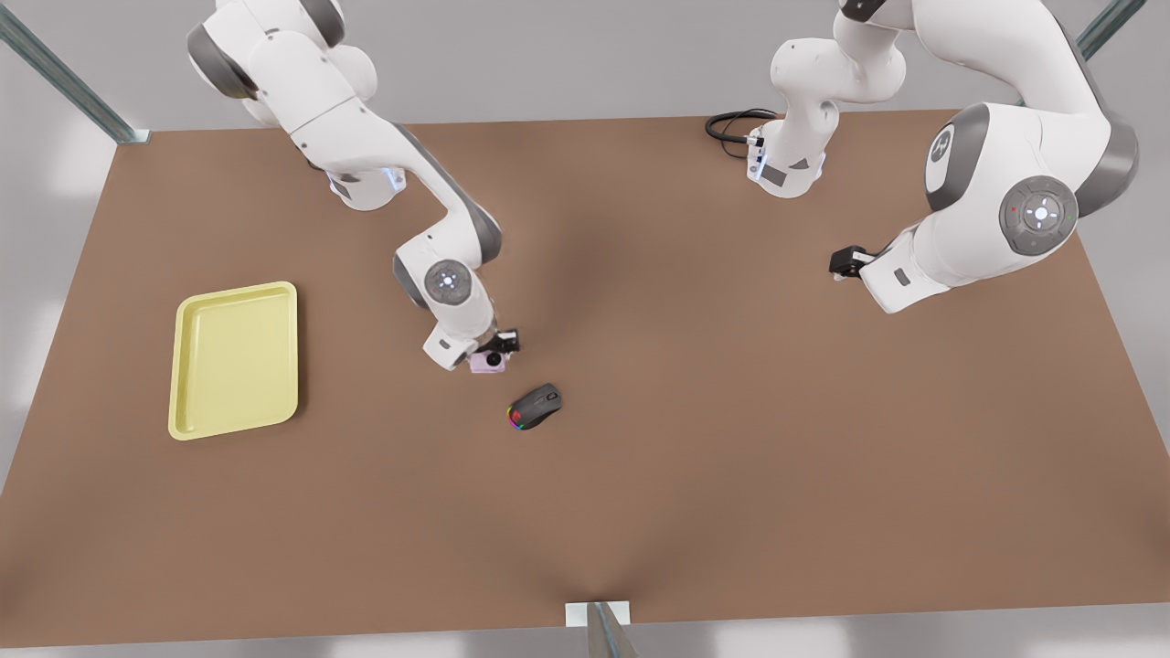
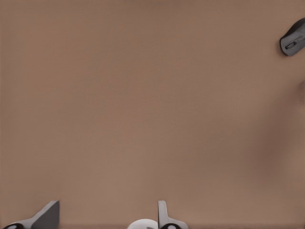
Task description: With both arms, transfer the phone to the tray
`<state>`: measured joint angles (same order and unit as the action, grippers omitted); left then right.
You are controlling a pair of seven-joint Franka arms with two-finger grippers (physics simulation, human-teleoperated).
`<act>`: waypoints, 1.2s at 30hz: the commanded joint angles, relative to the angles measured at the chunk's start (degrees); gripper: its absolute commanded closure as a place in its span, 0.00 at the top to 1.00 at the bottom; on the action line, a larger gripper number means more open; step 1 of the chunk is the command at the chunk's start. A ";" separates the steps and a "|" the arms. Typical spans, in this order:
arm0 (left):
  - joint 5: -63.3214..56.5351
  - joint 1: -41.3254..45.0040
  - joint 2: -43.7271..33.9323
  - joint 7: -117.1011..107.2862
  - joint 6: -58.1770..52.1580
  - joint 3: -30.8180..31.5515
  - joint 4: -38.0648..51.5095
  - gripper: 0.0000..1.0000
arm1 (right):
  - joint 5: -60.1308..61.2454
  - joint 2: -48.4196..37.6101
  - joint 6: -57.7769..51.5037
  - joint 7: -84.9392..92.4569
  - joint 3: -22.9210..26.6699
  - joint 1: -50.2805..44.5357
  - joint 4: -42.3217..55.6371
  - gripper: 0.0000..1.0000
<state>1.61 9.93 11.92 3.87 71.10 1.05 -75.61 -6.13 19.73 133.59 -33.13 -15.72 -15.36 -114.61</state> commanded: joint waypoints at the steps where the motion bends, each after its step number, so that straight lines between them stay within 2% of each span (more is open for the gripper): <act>1: -0.02 0.00 -0.06 -0.09 -0.09 0.01 0.02 1.00 | -0.37 -2.41 -8.87 8.42 0.08 5.15 -0.79 0.74; 7: -0.90 0.00 -0.23 -0.18 -1.58 0.01 0.02 1.00 | -0.37 -8.66 -7.29 40.51 0.08 29.42 -8.26 0.74; 10: -0.90 0.00 -0.15 -0.18 -1.58 0.01 0.02 1.00 | -0.37 -7.78 -2.28 51.50 0.08 38.30 -13.09 0.74; 13: -1.69 0.00 0.03 -0.09 -1.58 0.01 0.02 1.00 | -0.37 -6.72 0.35 65.03 0.08 49.63 -12.74 0.75; 16: -1.87 0.00 0.12 -0.09 -1.58 -0.08 0.02 1.00 | -0.63 -0.75 3.87 77.78 0.69 58.69 -9.58 0.75; 17: -2.22 0.00 0.12 -0.09 -1.58 0.01 0.02 1.00 | -0.72 0.13 3.79 78.13 1.31 59.04 -9.49 0.84; 18: -2.31 0.00 0.12 -0.09 -1.58 -0.08 0.02 1.00 | -0.72 0.31 3.26 77.96 1.57 58.95 -9.84 1.00; 22: -2.40 0.00 -0.06 -0.27 -1.58 0.18 0.02 1.00 | -0.63 0.40 0.99 77.17 1.48 58.43 -7.21 1.00; 25: -3.54 0.00 -0.41 -0.27 -2.90 0.01 0.11 1.00 | -0.63 -2.24 -12.81 72.34 0.69 53.69 3.16 1.00; 26: -4.07 0.00 -0.32 -0.44 -3.07 0.36 0.11 1.00 | -0.63 -4.08 -21.51 66.28 0.69 49.29 8.96 1.00; 29: -4.86 0.08 0.56 -0.44 -5.44 0.54 2.13 1.00 | 0.33 -13.05 -28.45 43.61 -1.32 34.18 15.01 1.00; 31: -4.86 0.08 0.56 -0.44 -5.71 0.45 2.31 1.00 | 3.41 -14.63 -40.77 30.85 -7.21 33.11 25.40 1.00; 32: -4.86 0.09 0.56 -0.44 -5.71 0.54 2.48 1.00 | 3.15 -14.20 -44.28 29.27 -5.03 28.56 27.69 1.00; 33: -4.77 0.09 0.47 -0.44 -5.71 0.54 2.48 1.00 | 4.02 -14.19 -46.22 29.09 9.20 17.57 29.45 1.00; 34: -4.77 0.09 0.47 -0.44 -5.80 0.54 2.48 1.00 | 4.20 -14.02 -50.08 29.09 11.42 16.50 29.97 1.00; 35: -4.77 0.08 0.56 -0.44 -6.24 0.54 2.48 1.00 | 4.20 -9.03 -54.39 29.00 11.33 17.29 36.80 1.00; 36: -4.77 0.09 0.56 -0.44 -6.59 0.54 2.48 1.00 | 4.20 -7.51 -54.93 29.00 11.24 17.82 38.67 1.00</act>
<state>-3.05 10.00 12.53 3.57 65.99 1.57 -73.16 -2.68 10.72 94.66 9.64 -5.51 -0.71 -78.26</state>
